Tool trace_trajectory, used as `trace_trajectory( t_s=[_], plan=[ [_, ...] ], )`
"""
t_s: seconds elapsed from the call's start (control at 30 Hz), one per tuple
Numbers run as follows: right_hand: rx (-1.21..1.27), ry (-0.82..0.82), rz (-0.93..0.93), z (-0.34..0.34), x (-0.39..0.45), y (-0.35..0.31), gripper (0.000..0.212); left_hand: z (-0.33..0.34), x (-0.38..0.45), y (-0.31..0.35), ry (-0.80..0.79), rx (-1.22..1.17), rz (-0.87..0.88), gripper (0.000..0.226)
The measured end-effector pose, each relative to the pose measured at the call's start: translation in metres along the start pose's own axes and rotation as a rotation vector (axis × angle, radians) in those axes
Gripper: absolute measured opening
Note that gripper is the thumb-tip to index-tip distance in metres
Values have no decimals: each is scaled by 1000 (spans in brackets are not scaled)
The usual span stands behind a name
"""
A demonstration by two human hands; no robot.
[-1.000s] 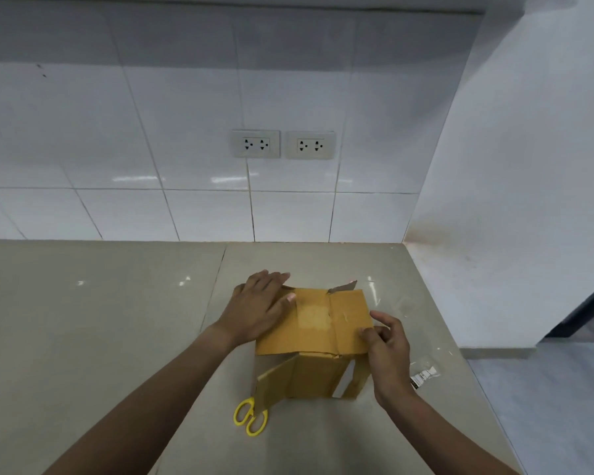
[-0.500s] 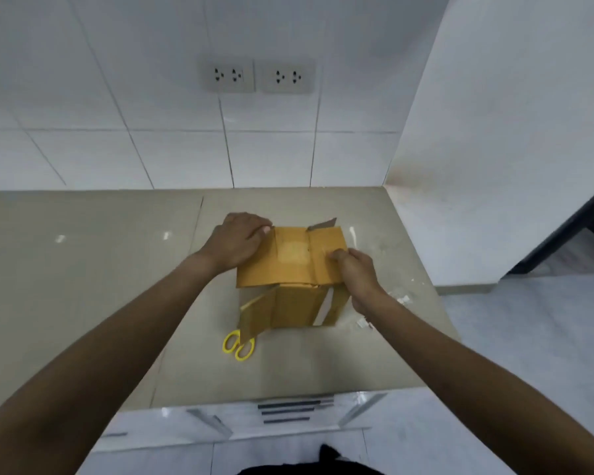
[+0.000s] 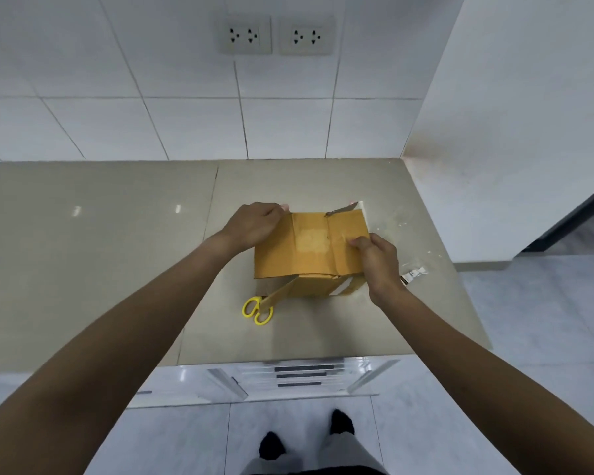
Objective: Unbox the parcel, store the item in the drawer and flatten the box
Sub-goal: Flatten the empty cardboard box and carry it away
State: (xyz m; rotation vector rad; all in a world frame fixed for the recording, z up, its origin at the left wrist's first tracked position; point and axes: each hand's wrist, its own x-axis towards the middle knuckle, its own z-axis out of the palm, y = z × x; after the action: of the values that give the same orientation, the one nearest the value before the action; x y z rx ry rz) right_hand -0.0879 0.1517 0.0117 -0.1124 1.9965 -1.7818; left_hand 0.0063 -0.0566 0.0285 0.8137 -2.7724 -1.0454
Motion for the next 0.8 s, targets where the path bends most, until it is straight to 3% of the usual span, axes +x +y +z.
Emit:
trace_trajectory(
  t_s=[0.07, 0.17, 0.3, 0.57, 0.67, 0.8],
  plan=[
    [-3, 10, 4, -2, -3, 4, 17, 1, -5, 3, -16, -20, -15, 53],
    [-8, -13, 41, -6, -6, 9, 8, 5, -11, 8, 14, -63, -108, 48],
    [19, -82, 85, -9, -3, 4, 11, 9, -10, 17, -32, -374, -411, 44],
    [139, -113, -160, -10, 4, -8, 13, -10, -11, 40, 249, -373, -220, 31],
    [142, -169, -238, -11, 10, -10, 17, -14, -21, 48, 365, -202, -132, 32],
    [237, -258, -104, -27, 32, 1, 11, -5, -42, 30, 456, 424, -26, 52]
  ],
)
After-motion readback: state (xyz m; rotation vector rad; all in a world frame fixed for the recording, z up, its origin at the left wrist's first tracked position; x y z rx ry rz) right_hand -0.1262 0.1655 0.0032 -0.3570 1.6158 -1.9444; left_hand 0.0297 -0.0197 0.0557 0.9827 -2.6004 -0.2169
